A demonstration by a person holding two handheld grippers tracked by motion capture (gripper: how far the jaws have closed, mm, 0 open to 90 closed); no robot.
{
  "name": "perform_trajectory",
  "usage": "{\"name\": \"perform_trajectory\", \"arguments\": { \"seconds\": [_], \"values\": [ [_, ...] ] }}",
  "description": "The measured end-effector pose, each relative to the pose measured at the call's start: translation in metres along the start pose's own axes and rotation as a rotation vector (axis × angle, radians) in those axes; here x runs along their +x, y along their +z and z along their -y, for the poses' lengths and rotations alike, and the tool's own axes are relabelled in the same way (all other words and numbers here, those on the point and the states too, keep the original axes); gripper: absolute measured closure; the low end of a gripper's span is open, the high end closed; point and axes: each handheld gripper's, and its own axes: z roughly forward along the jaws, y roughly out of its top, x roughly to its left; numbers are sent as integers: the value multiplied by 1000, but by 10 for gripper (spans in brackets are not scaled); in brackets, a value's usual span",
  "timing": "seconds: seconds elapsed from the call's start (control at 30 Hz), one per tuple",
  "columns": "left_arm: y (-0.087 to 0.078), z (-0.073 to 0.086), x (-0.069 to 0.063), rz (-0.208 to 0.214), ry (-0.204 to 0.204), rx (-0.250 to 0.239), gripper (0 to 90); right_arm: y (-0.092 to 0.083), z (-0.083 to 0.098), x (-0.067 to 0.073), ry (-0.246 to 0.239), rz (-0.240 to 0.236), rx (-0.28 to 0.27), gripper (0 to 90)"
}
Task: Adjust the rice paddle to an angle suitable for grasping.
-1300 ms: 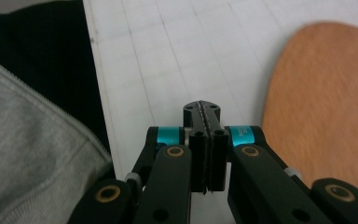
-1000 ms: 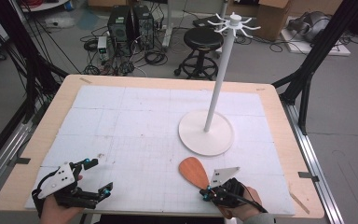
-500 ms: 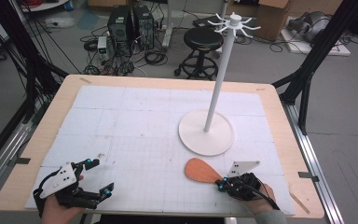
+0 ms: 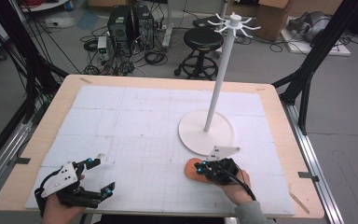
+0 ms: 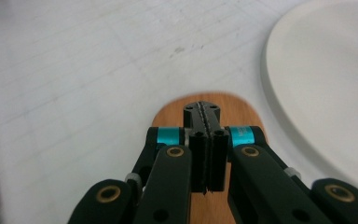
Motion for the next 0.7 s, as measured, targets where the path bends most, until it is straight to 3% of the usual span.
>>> {"name": "perform_trajectory", "arguments": {
  "seconds": [0.17,0.33,0.57,0.7],
  "values": [
    [-1,0,0,-1,-6,-2,34,22,-15,-10,-1,6,9,899],
    [-1,0,0,-2,-6,-1,34,31,-24,-21,29,6,-5,899],
    [-2,1,0,-5,-3,4,34,50,-29,-26,-14,15,58,899],
    [-3,1,1,-13,-4,-4,34,58,-28,-27,-45,47,100,899]
  ]
}}
